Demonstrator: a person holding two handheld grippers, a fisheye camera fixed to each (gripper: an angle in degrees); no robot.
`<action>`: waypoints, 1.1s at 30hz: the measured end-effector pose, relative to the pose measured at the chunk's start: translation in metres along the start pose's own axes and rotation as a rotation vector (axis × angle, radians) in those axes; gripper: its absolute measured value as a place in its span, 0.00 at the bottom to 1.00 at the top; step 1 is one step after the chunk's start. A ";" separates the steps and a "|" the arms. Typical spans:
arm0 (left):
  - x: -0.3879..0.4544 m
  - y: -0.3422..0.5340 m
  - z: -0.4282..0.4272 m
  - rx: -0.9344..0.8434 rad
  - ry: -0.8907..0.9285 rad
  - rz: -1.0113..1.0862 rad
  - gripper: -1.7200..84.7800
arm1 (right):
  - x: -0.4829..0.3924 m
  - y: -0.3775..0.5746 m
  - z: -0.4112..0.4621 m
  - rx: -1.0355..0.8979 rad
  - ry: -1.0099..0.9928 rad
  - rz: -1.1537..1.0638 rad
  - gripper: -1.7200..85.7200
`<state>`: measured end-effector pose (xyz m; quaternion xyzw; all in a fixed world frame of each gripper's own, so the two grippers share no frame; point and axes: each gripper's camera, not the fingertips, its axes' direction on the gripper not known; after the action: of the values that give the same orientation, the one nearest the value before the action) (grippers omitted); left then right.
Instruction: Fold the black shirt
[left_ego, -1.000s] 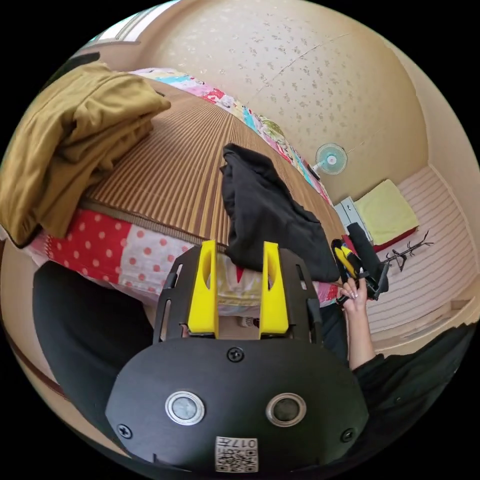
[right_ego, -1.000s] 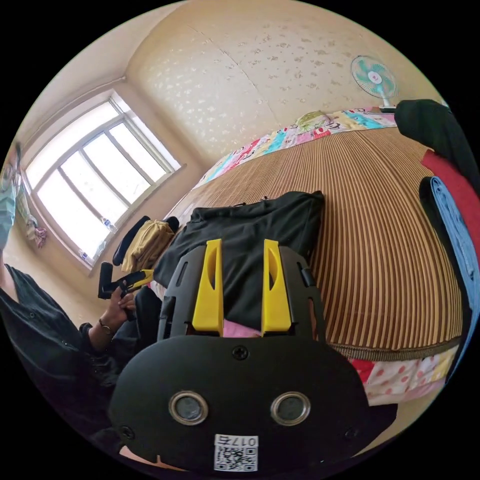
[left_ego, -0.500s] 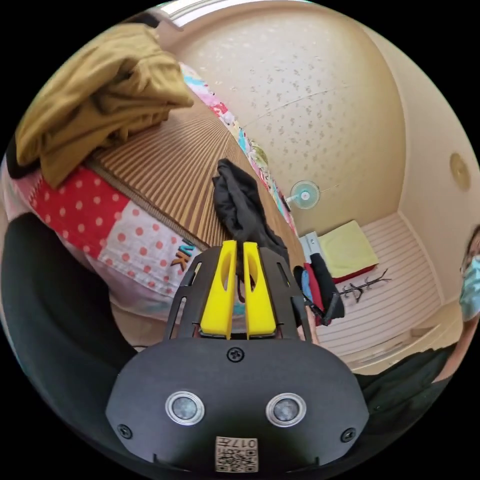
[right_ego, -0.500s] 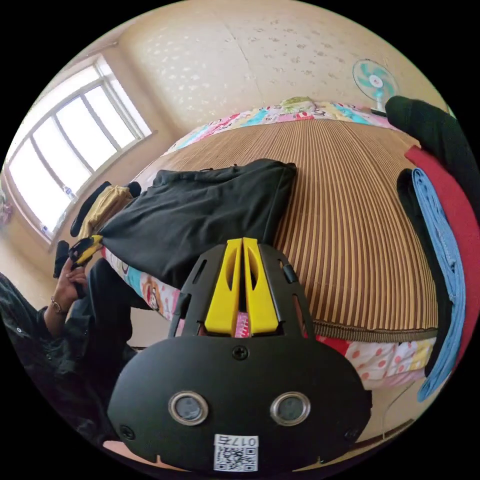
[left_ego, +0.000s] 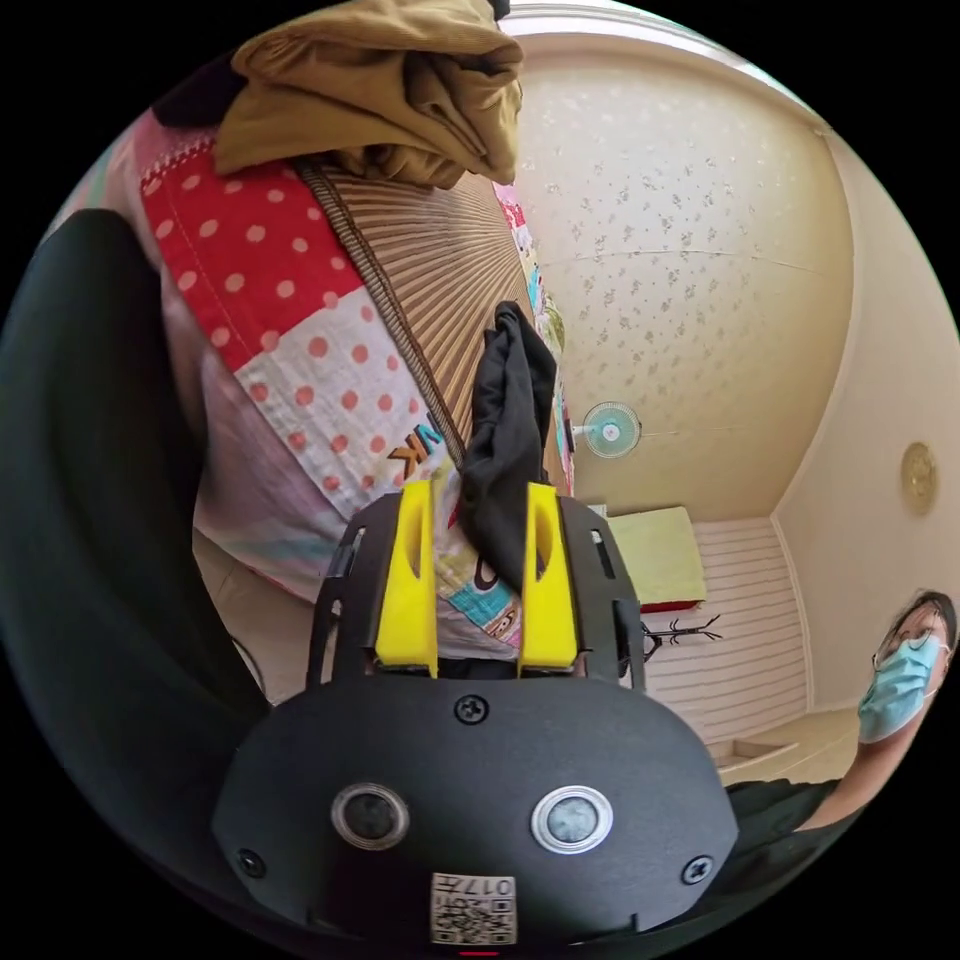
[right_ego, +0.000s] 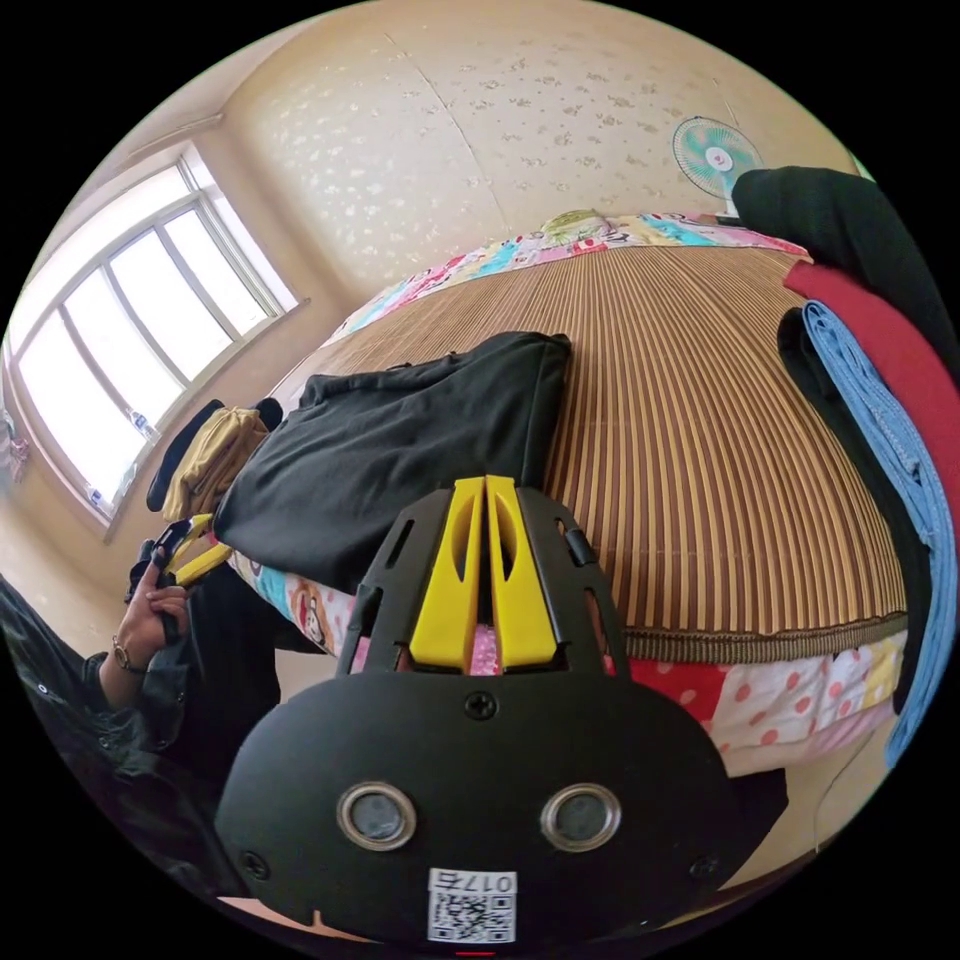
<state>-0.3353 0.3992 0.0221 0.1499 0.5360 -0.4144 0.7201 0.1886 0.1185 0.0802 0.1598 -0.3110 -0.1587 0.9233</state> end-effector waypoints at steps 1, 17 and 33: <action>0.002 0.000 0.000 -0.004 -0.017 -0.003 0.10 | 0.000 0.000 0.001 -0.001 -0.004 0.000 0.03; 0.200 0.062 0.080 -0.083 -0.174 0.722 0.06 | -0.168 -0.142 0.027 -0.306 -0.312 -0.272 0.14; 0.216 0.115 0.116 -0.085 -0.123 0.682 0.06 | -0.385 -0.186 0.231 -0.810 0.226 -0.677 0.23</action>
<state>-0.1551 0.2984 -0.1534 0.2651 0.4273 -0.1354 0.8537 -0.2826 0.0575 -0.0202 -0.1016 -0.0548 -0.5365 0.8360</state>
